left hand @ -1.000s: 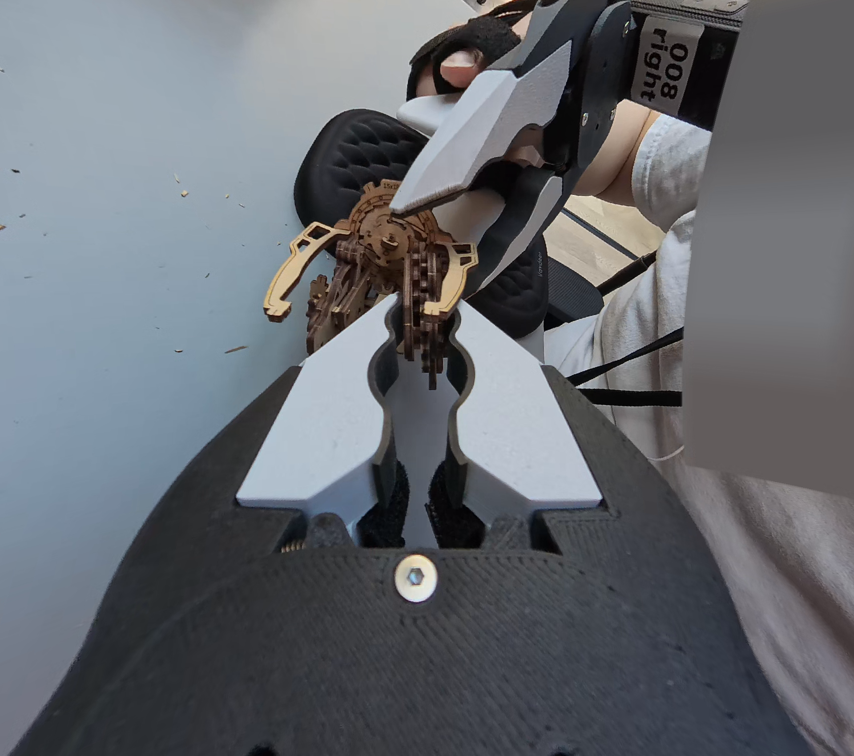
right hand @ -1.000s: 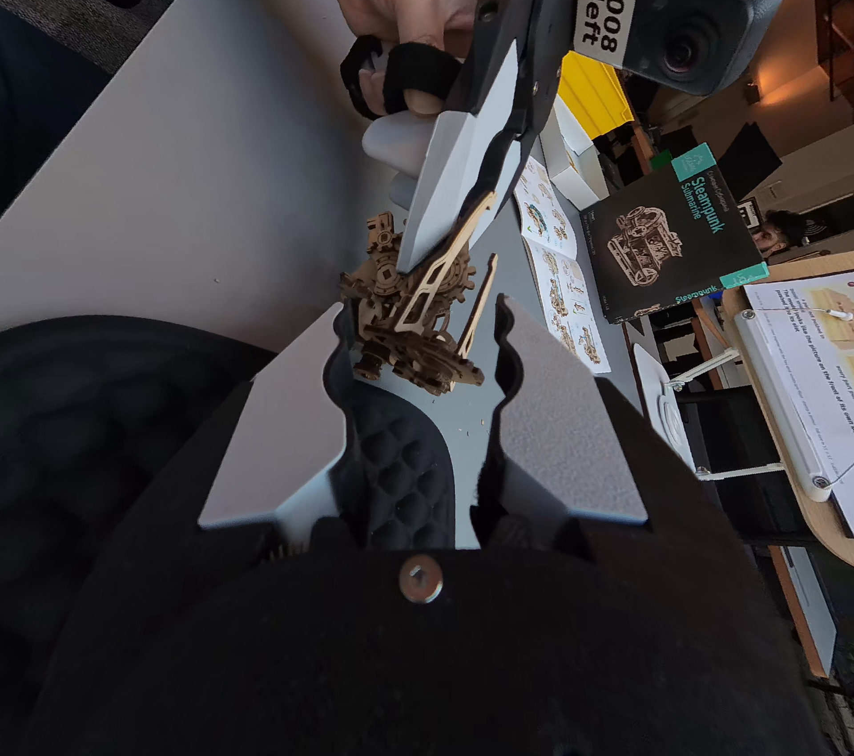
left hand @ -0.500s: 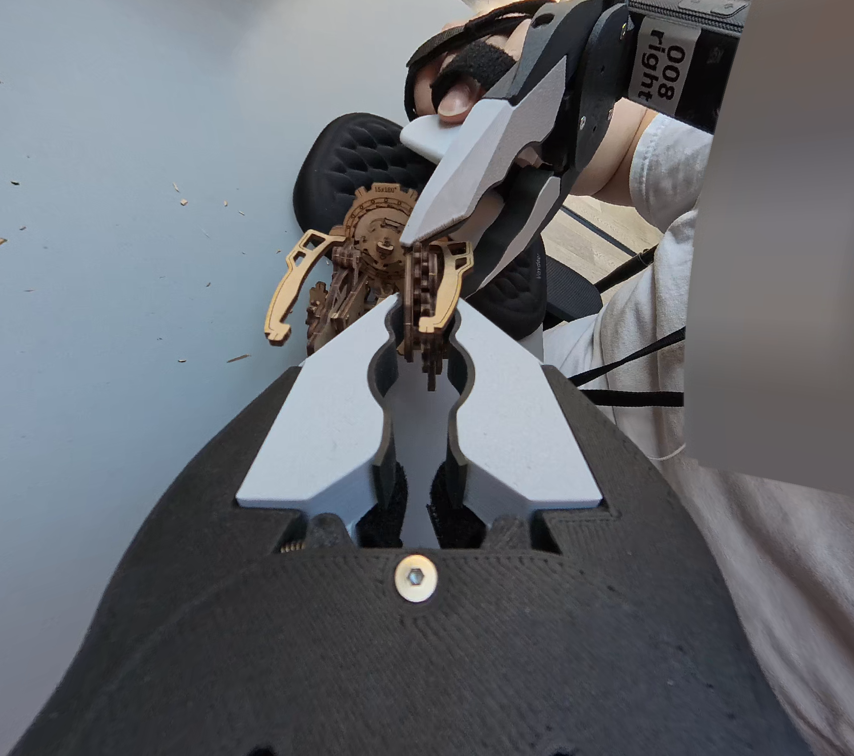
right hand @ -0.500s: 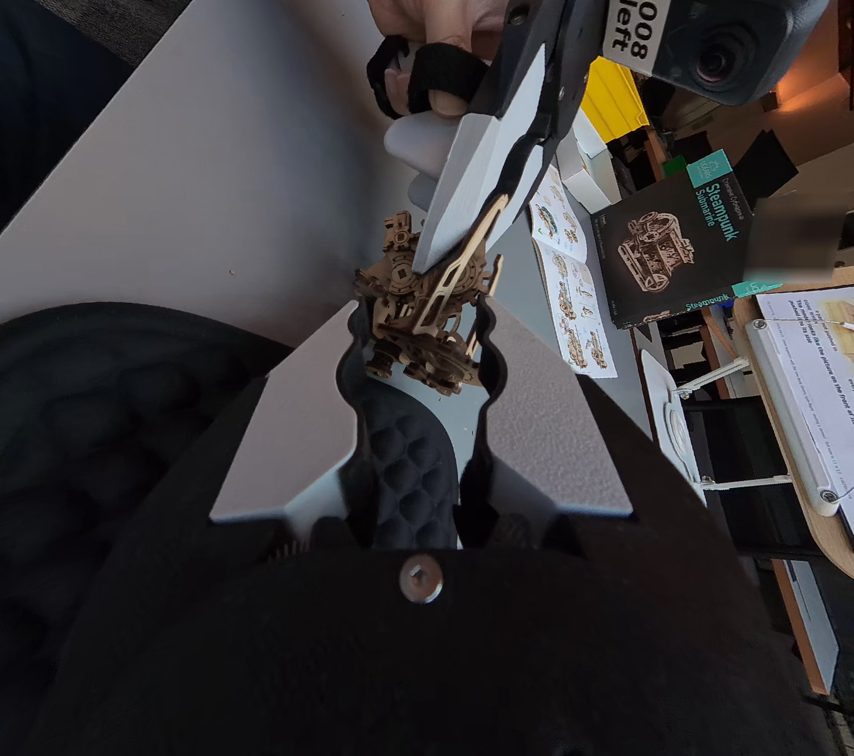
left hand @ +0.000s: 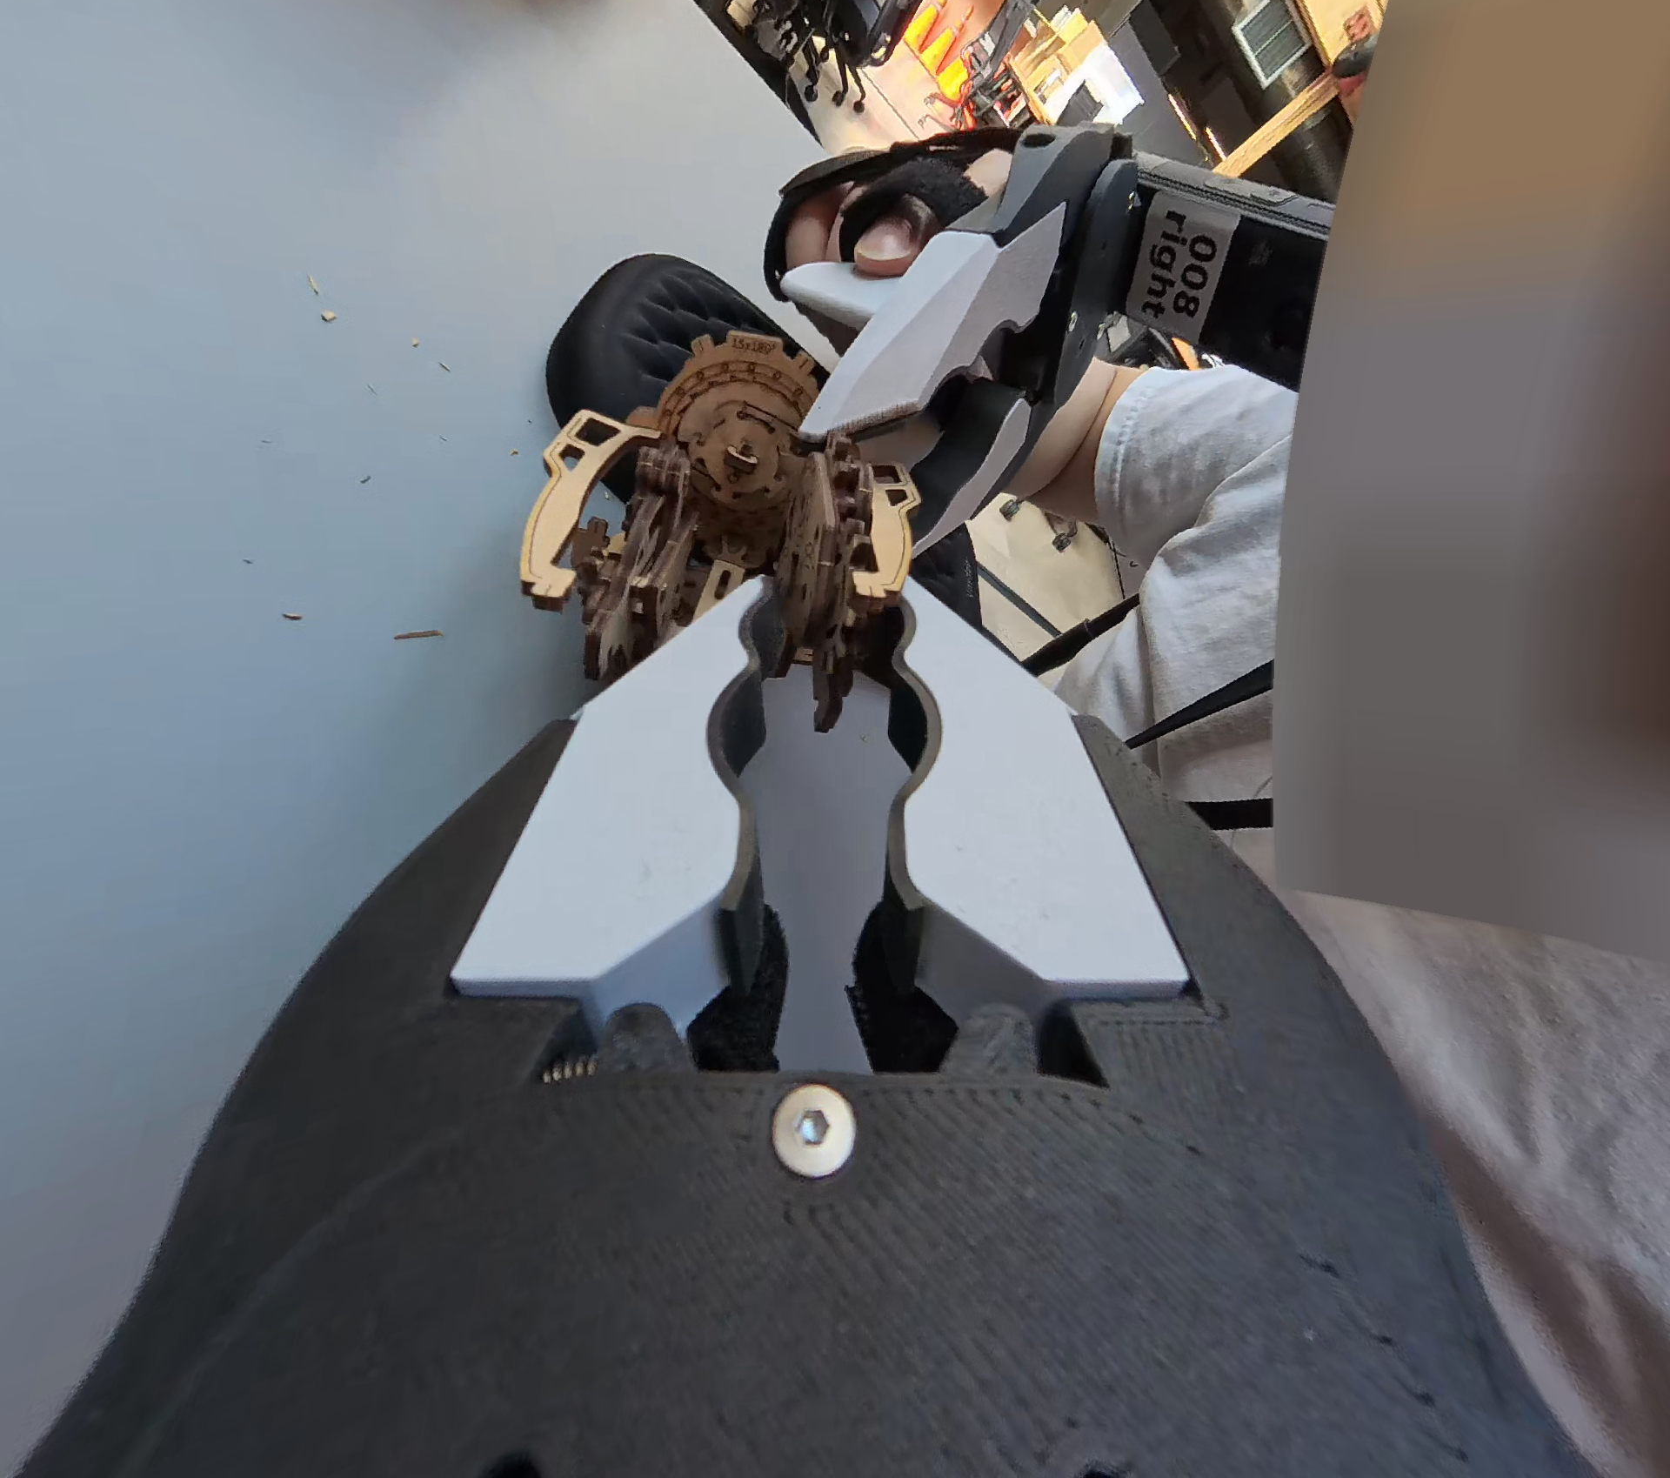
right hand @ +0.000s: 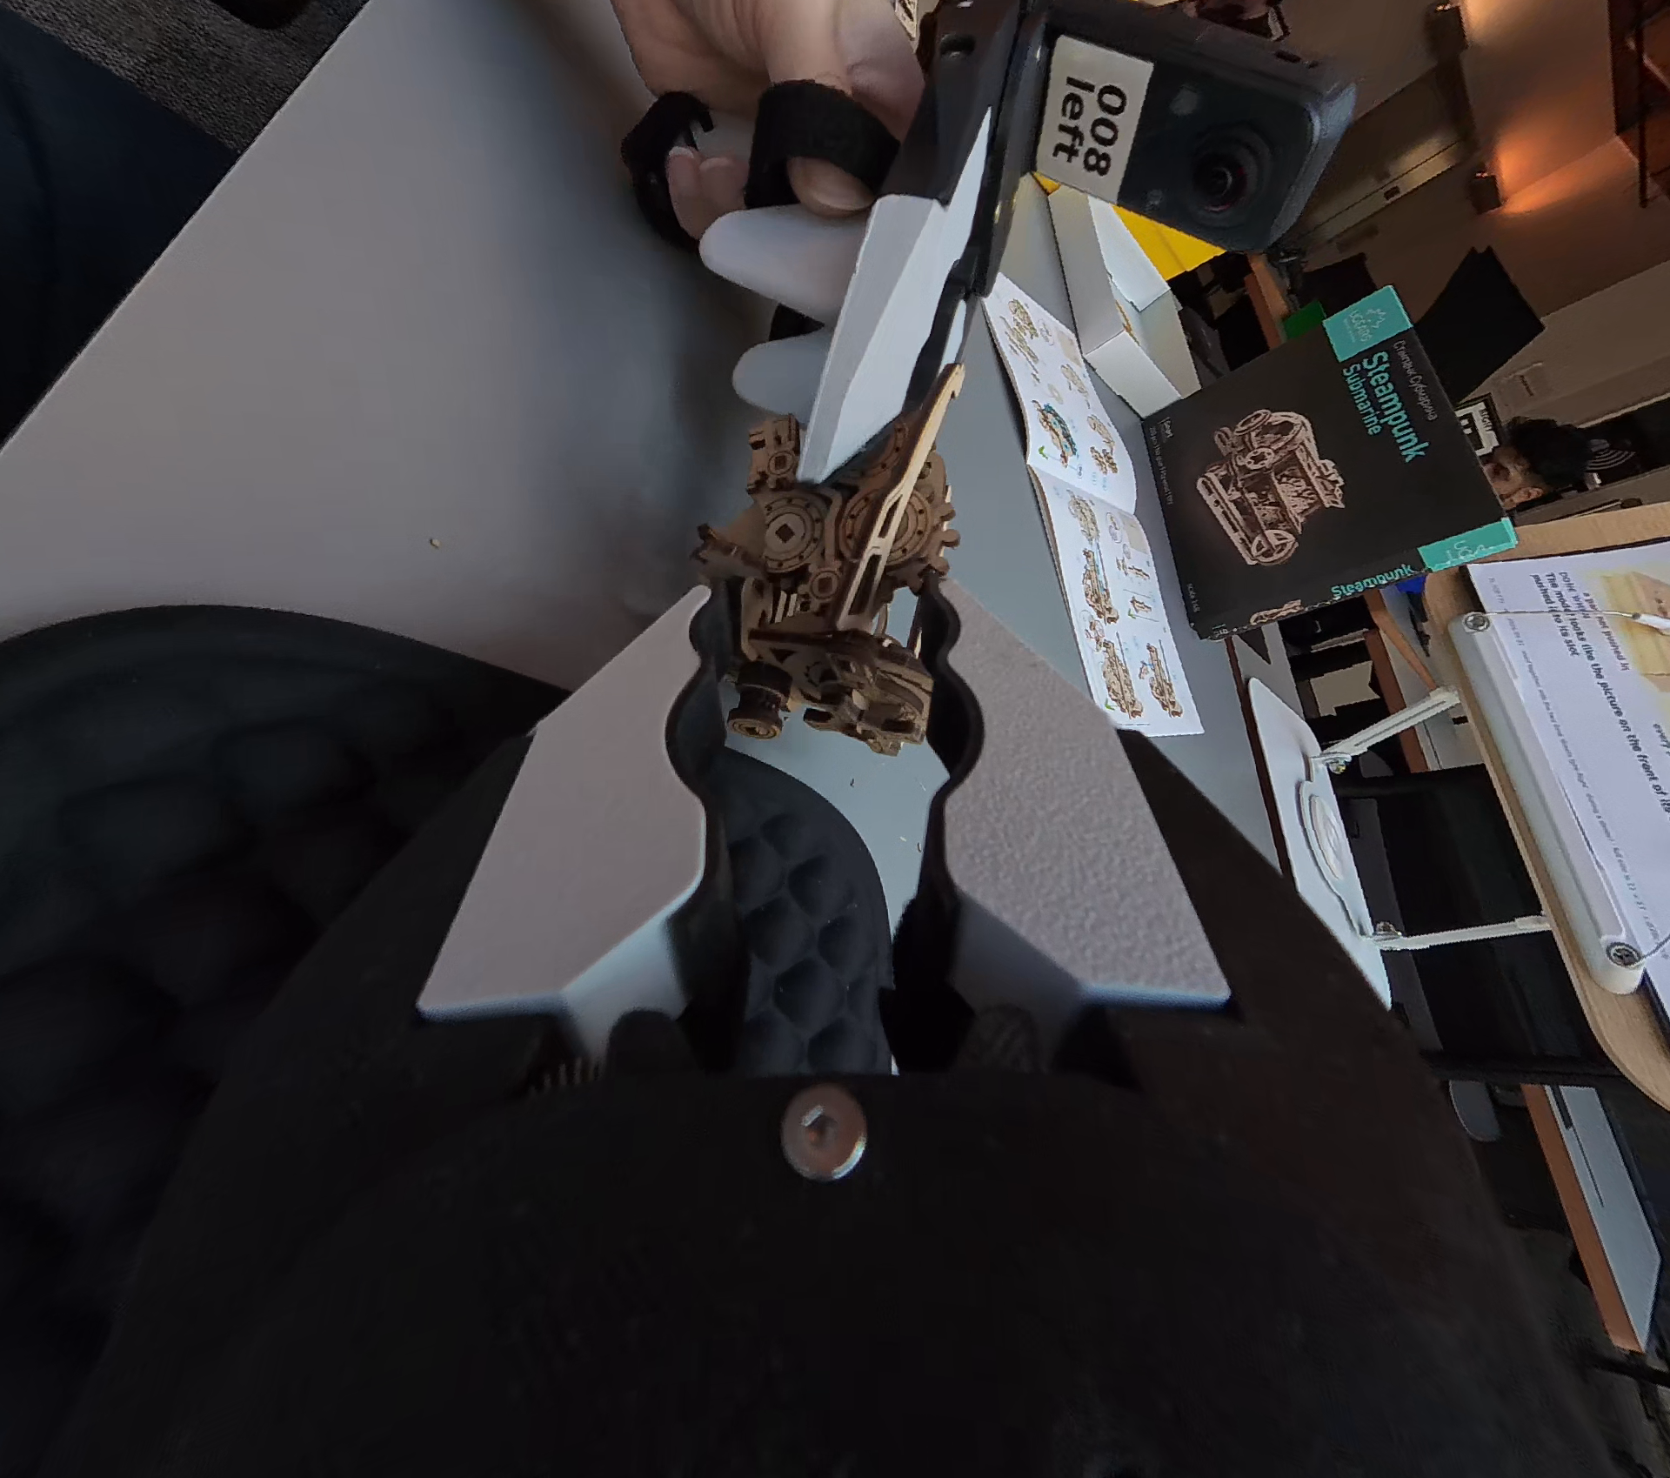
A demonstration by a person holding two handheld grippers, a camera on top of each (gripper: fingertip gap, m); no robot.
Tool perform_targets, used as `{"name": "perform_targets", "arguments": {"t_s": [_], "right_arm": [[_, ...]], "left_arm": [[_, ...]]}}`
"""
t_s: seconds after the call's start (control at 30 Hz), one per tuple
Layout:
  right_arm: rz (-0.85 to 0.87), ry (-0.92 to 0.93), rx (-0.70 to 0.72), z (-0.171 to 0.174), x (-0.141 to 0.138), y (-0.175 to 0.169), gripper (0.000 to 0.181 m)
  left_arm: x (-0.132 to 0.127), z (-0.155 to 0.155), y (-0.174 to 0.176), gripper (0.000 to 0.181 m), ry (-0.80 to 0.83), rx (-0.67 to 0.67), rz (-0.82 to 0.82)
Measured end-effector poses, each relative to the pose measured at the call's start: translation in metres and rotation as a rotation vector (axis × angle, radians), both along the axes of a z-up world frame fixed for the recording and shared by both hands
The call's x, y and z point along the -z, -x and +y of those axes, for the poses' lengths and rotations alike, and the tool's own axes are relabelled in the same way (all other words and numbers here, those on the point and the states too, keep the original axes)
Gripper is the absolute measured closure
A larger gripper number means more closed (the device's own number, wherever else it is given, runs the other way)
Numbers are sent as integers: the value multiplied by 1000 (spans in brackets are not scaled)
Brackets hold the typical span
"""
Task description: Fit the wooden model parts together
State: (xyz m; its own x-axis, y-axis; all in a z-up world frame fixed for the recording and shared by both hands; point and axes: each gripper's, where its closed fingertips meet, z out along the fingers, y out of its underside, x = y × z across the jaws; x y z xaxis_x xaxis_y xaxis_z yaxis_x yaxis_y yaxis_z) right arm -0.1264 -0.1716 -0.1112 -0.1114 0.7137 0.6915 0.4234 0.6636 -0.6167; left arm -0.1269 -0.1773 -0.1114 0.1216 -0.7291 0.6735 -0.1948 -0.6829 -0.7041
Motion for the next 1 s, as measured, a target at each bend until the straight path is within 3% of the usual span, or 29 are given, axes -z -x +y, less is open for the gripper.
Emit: {"name": "perform_targets", "arguments": {"t_s": [0.27, 0.7, 1.0], "right_arm": [[12, 17, 26, 5, -1, 0, 140], [27, 95, 14, 7, 0, -2, 138], [13, 36, 30, 12, 1, -3, 139]], "left_arm": [[-8, 10, 6, 166, -8, -119, -73], [-2, 9, 1, 168, 50, -96, -40], [-3, 12, 2, 168, 77, -111, -10]]}}
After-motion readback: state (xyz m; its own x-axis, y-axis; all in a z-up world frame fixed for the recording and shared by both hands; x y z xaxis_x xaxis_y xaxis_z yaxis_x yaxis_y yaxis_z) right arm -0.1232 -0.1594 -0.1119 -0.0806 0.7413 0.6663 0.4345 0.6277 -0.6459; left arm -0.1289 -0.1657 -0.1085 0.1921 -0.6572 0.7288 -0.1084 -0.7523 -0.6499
